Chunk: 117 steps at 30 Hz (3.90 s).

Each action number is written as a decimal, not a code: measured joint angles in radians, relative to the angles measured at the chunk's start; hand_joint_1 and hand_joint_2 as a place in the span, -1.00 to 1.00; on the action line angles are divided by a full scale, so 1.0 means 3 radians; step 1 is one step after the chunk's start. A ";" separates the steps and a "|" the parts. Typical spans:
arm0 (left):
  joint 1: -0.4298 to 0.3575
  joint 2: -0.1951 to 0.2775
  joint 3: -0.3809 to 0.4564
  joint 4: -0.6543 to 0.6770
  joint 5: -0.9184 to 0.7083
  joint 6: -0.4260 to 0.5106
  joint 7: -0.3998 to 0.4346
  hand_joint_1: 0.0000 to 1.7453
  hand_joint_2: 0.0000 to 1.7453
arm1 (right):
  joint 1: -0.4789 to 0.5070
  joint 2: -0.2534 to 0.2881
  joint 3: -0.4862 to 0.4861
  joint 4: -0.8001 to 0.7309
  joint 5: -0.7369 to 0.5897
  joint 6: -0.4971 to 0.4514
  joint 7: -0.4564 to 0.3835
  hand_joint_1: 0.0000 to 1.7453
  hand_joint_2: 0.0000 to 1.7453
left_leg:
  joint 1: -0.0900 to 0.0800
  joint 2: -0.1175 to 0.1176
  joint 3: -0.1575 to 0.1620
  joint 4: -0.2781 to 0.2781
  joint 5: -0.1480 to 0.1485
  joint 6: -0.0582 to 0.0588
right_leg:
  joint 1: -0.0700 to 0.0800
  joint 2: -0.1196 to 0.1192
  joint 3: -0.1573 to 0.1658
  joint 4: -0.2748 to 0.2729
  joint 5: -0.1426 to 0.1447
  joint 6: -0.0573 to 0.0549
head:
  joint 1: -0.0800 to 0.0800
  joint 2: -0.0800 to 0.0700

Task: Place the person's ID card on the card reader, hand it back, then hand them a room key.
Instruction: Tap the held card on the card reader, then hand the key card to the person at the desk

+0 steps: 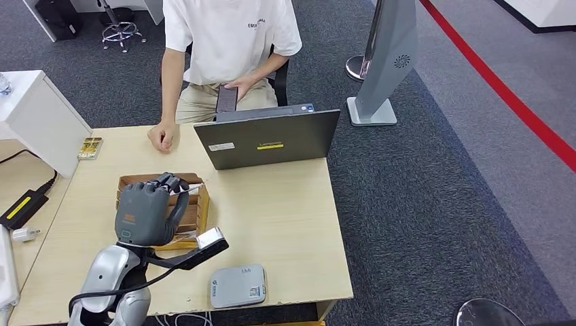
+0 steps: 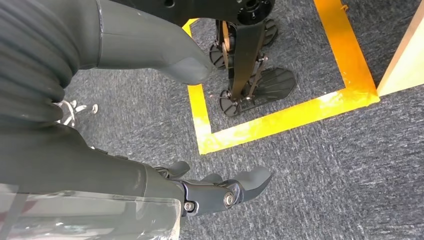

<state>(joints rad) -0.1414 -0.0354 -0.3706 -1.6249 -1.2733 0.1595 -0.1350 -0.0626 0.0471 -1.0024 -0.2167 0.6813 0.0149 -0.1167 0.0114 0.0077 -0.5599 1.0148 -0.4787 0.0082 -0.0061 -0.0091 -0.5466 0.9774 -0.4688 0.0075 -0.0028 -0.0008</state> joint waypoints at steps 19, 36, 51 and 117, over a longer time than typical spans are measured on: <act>0.0555 -0.0002 -0.0228 0.0108 0.0207 0.0017 -0.0106 1.00 1.00 | -0.0002 0.0051 -0.0113 -0.0001 0.0105 -0.0051 0.0013 -1.00 1.00 | 0.0000 0.0000 -0.0001 0.0000 -0.0001 0.0000 | 0.0000 0.0000 -0.0001 0.0000 -0.0001 0.0000 | 0.0000 0.0000; 0.0721 -0.0045 -0.0382 0.0393 0.0216 0.0014 -0.0141 1.00 1.00 | -0.0004 0.0055 -0.0173 -0.0003 0.0163 -0.0050 0.0010 -1.00 1.00 | 0.0000 0.0000 -0.0001 0.0000 -0.0001 0.0000 | 0.0000 0.0000 -0.0001 0.0000 -0.0001 0.0000 | -0.0001 0.0000; 0.0791 -0.0005 -0.0511 0.0549 0.0344 0.0043 -0.0114 1.00 1.00 | -0.0005 0.0067 -0.0224 -0.0004 0.0209 -0.0049 0.0011 -1.00 1.00 | 0.0000 0.0000 -0.0001 -0.0001 -0.0001 0.0000 | 0.0000 0.0000 -0.0001 0.0000 -0.0001 0.0000 | -0.0001 0.0000; -0.0999 0.0150 0.0456 0.0234 -0.0705 0.0372 0.0734 1.00 1.00 | -0.0060 0.0072 -0.0334 -0.0004 0.0755 0.0138 -0.0033 -1.00 1.00 | 0.0001 -0.0006 -0.0007 0.0001 0.0020 0.0000 | 0.0001 -0.0009 -0.0008 0.0011 0.0013 -0.0008 | -0.0003 0.0000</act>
<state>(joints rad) -0.4411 0.0096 -0.2339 -1.5546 -1.4847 0.2710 0.0851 -0.0806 0.0687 -1.1026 -0.2178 0.9077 0.0564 -0.1266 0.0117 0.0058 -0.5621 1.0151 -0.4727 0.0083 -0.0057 -0.0119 -0.5489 0.9808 -0.4649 0.0051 -0.0037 -0.0008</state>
